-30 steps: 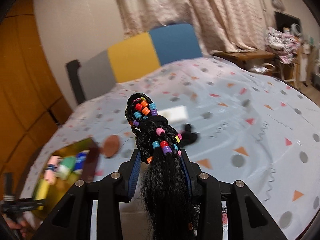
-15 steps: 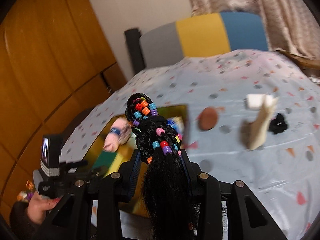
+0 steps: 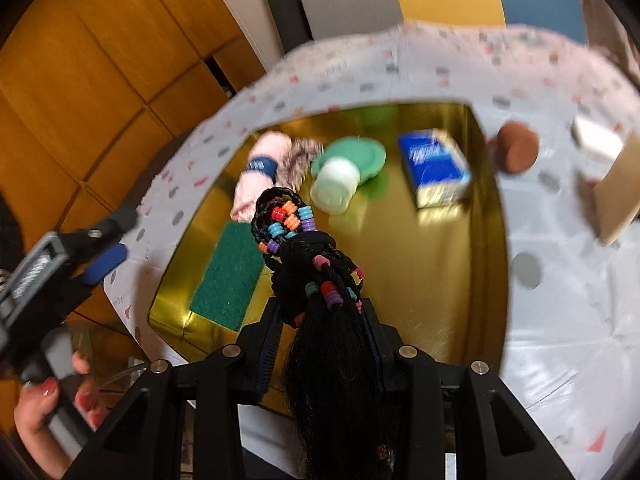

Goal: Organize rigid objects
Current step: 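Release the sponge into the tray with the left tool while the right tool drops the hair tie there, then grasp the cream cloth with the left tool while the right tool approaches the black scrunchie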

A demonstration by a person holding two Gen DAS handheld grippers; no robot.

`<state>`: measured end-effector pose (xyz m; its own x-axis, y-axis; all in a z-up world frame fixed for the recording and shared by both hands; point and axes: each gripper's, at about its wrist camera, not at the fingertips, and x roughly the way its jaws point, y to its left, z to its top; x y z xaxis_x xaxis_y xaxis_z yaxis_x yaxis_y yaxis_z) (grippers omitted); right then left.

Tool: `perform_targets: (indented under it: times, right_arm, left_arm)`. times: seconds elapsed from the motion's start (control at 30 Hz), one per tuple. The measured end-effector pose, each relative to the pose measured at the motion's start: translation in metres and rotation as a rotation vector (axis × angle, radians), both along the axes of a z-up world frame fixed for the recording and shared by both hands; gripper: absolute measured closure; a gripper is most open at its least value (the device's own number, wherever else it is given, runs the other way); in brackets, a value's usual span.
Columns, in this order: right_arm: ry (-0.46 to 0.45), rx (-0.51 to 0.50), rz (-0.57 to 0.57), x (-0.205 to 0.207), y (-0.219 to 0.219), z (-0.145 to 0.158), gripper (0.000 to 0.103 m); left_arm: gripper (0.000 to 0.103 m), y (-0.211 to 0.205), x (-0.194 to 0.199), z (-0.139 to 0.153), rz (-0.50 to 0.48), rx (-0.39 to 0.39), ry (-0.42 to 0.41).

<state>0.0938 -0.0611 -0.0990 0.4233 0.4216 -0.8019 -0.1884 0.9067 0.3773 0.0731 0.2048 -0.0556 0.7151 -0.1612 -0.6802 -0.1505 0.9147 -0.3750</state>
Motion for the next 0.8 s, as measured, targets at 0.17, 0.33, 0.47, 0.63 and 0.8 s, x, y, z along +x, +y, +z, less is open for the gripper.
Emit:
perform_targets:
  times: [0.17, 0.33, 0.47, 0.63, 0.8]
  right_arm:
    - [0.089, 0.013, -0.026, 0.016, 0.01, -0.013, 0.065]
    - [0.119, 0.031, -0.075, 0.033, 0.019, -0.018, 0.065]
    - [0.093, 0.023, -0.075, 0.046, 0.037, -0.016, 0.065]
    - [0.015, 0.089, -0.068, 0.046, 0.036, -0.003, 0.065]
    - [-0.155, 0.017, -0.061, 0.023, 0.02, 0.035, 0.056]
  left_arm:
    - [0.018, 0.008, -0.003, 0.004, 0.023, -0.013, -0.009]
    - [0.018, 0.012, -0.004, 0.006, 0.035, -0.031, -0.02]
    - [0.018, 0.01, -0.005, 0.007, 0.032, -0.038, -0.019]
    - [0.018, 0.007, -0.007, 0.011, 0.021, -0.03, -0.032]
    - [0.019, 0.005, -0.006, 0.006, 0.007, -0.068, -0.026]
